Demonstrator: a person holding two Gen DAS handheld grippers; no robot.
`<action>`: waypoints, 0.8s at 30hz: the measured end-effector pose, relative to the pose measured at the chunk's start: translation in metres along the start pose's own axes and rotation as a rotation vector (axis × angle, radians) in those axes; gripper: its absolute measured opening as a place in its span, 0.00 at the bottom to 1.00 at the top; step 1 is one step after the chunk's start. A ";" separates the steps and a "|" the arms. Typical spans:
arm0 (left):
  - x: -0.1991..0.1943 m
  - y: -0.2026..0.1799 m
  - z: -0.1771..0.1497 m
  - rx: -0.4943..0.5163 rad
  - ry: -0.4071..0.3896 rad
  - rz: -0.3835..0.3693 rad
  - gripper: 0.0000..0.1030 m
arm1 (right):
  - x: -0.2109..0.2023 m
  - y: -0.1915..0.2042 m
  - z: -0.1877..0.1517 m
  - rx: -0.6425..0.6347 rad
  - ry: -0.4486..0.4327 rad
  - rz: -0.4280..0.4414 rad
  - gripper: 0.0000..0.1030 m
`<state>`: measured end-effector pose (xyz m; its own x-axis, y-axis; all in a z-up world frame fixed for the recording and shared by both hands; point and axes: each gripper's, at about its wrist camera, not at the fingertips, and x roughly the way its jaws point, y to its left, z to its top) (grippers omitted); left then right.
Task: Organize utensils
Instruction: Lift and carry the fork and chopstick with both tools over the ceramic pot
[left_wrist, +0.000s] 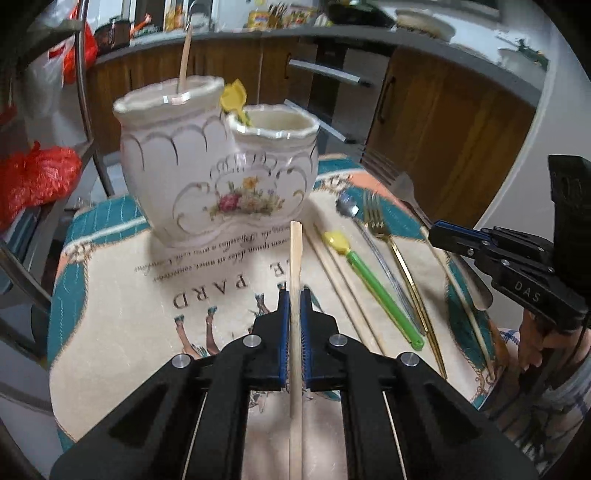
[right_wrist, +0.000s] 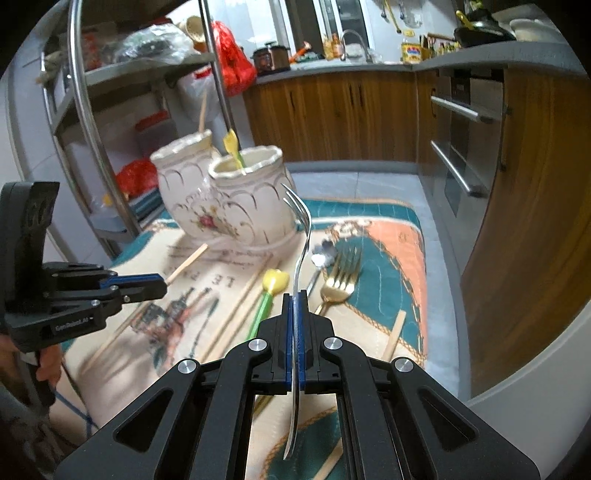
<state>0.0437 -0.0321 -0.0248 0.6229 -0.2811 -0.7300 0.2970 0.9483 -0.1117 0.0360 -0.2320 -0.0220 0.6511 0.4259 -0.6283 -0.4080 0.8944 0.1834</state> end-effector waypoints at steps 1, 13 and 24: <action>-0.003 0.001 0.000 0.002 -0.015 0.003 0.06 | -0.002 0.001 0.001 -0.001 -0.011 -0.001 0.03; -0.038 0.024 0.013 -0.001 -0.200 0.009 0.06 | -0.015 0.018 0.027 -0.018 -0.128 0.011 0.03; -0.063 0.046 0.051 -0.029 -0.350 -0.045 0.06 | -0.005 0.025 0.077 -0.019 -0.265 0.048 0.03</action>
<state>0.0547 0.0218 0.0504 0.8215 -0.3512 -0.4492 0.3119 0.9363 -0.1615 0.0719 -0.2009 0.0445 0.7748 0.4907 -0.3987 -0.4528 0.8707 0.1919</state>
